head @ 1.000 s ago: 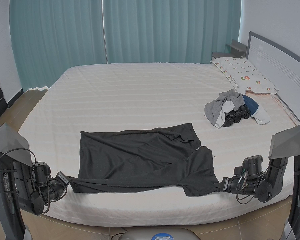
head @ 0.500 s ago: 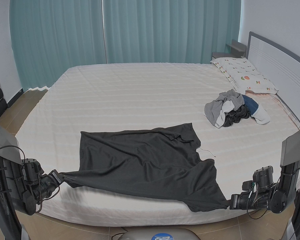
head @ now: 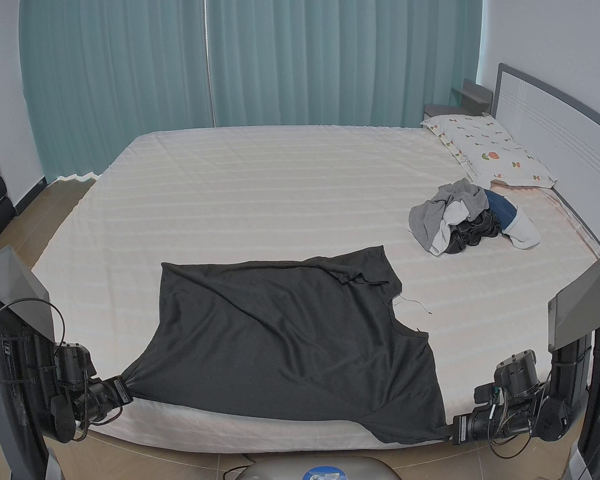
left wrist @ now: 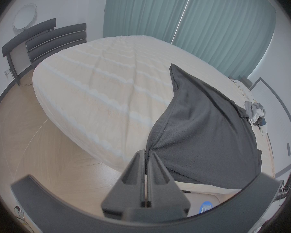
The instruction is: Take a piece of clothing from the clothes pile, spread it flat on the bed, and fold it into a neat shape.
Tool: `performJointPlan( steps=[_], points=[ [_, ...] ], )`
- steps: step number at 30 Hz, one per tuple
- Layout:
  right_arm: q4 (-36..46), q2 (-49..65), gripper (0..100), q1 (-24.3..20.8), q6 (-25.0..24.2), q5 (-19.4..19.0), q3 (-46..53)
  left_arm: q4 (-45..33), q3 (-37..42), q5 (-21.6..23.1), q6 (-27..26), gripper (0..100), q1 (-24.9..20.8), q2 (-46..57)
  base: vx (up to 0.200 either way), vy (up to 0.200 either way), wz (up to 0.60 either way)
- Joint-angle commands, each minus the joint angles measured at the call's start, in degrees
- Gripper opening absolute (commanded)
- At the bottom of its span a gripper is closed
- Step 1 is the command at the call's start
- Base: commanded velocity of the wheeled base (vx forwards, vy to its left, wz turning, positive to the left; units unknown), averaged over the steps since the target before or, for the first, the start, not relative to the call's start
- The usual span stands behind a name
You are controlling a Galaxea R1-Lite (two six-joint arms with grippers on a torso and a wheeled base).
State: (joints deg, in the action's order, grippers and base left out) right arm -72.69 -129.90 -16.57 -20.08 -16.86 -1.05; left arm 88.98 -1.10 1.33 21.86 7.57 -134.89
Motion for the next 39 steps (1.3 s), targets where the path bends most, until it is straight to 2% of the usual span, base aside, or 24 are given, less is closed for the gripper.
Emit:
performJointPlan(
  steps=[1, 3, 4, 7, 10, 12, 16, 17, 19, 22, 24, 28, 39],
  points=[
    [0.01, -1.23, 100, -0.75, 0.13, 0.42, 1.05, 0.67, 0.92, 0.25, -0.15, 0, -0.19, -2.57, 0.0, 0.0, 0.0],
    [0.01, -1.32, 100, -0.75, 0.21, 0.42, 1.05, 0.67, 0.92, 0.25, -0.15, 0, -0.45, -3.01, 0.0, 0.0, 0.0],
    [-0.08, -1.32, 100, -0.75, 0.21, 0.42, 0.96, 0.67, 0.92, 0.25, -0.15, 100, -0.45, -3.01, 0.0, 0.0, 0.0],
    [-1.22, -0.79, 100, -0.4, -0.4, 0.34, 0.78, 0.76, 0.83, 0.96, 0.11, 100, -0.45, -2.75, 0.0, 0.0, 0.0],
    [-4.91, -0.18, 100, 1.1, -1.1, 0.16, 0.78, 0.67, 0.75, 2.8, 0.55, 100, -0.36, -2.4, 0.0, 0.0, 0.0],
    [-9.84, -0.88, 100, 2.24, -3.3, 0.16, -0.27, 0.67, 0.48, 5.18, 1.52, 100, -0.1, -0.9, 0.0, 0.0, 0.0],
    [-10.63, -3.6, 100, 2.42, -6.29, 0.42, -5.19, 0.76, -1.72, 7.9, 8.03, 100, 0.16, 2.0, 0.0, 0.0, 0.0],
    [-10.63, -3.69, 100, 2.5, -6.47, 0.42, -5.37, 0.76, -1.8, 7.99, 8.2, 100, 0.16, 2.17, 0.0, 0.0, 0.0],
    [-10.63, -5.18, 100, 2.42, -9.54, 0.42, -8.53, 0.76, -3.39, 9.57, 11.72, 100, 0.87, 3.84, 0.0, 0.0, 0.0],
    [-10.98, -5.98, 100, 2.42, -14.2, 0.34, -10.82, 0.76, -4.35, 10.98, 13.03, 100, 1.48, 4.28, 0.0, 0.0, 0.0],
    [-11.07, -6.24, 100, 2.42, -17.8, 0.34, -12.31, 0.76, -5.23, 10.98, 14.62, 100, 1.48, 4.37, 0.0, 0.0, 0.0],
    [-11.24, -6.24, 100, 2.5, -20.7, 0.25, -12.31, 0.76, -5.58, 10.98, 17.61, 100, 1.48, 5.25, 0.0, 0.0, 0.0],
    [-14.14, -7.56, 100, 2.5, -24.31, 0.07, -11.78, 0.67, -6.29, 11.15, 17.78, 100, 1.75, 3.58, 0.0, 0.0, 0.0]
  ],
)
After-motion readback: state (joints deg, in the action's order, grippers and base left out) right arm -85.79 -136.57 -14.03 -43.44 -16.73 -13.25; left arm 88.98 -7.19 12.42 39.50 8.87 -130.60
